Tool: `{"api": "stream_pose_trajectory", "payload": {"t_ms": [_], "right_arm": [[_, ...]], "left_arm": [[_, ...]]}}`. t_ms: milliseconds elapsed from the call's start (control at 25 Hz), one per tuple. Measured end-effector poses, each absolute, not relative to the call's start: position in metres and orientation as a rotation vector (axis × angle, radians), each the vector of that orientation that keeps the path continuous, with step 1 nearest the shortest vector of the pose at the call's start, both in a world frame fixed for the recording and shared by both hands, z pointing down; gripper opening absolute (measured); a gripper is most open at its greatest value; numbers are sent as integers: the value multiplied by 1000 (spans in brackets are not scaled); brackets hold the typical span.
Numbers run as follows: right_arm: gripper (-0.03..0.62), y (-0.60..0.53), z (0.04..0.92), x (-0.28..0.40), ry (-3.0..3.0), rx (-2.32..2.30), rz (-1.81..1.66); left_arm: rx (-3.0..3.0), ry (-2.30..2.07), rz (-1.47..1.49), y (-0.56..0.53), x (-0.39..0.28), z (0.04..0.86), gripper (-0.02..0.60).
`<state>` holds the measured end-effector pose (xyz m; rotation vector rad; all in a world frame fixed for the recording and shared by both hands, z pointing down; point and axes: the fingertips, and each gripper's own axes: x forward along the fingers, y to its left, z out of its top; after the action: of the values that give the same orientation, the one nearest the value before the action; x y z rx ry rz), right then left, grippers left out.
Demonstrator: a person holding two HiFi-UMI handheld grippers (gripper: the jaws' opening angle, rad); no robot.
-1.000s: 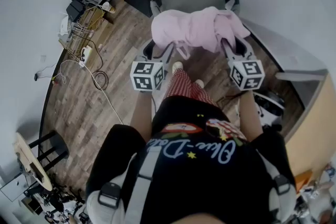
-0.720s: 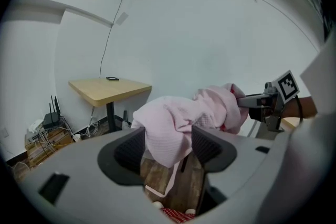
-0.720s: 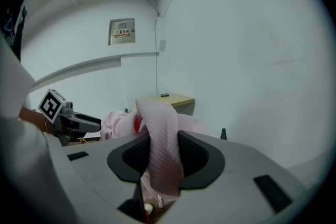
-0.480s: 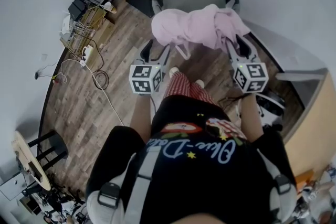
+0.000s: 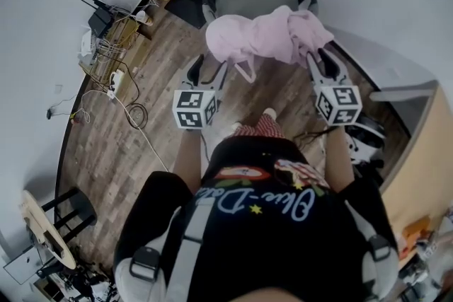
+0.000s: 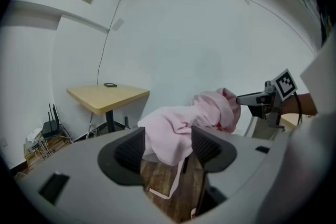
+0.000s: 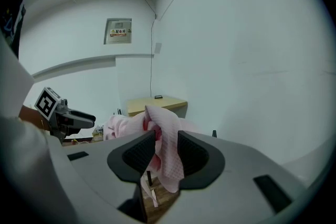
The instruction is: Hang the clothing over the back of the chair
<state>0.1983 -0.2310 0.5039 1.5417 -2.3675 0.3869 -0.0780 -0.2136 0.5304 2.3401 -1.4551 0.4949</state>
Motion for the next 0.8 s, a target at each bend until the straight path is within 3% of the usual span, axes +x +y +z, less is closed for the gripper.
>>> {"api": "stream_pose_trajectory", "payload": {"t_ms": [440, 520, 600, 680, 800], "right_arm": [[110, -210, 456, 202, -2411, 1759, 302], [63, -208, 445, 200, -2427, 1780, 278], [10, -207, 434, 199, -2451, 1796, 268], [0, -206, 425, 195, -2482, 1788, 257], [0, -205, 415, 190, -2507, 1772, 228]], "left_arm": [[2514, -1372, 440, -202, -63, 488, 258], [2556, -1362, 390, -204, -58, 473, 246], [2593, -1375, 353, -205, -55, 459, 170], [2620, -1408, 340, -207, -54, 448, 4], [2642, -1422, 346, -207, -52, 440, -2]]}}
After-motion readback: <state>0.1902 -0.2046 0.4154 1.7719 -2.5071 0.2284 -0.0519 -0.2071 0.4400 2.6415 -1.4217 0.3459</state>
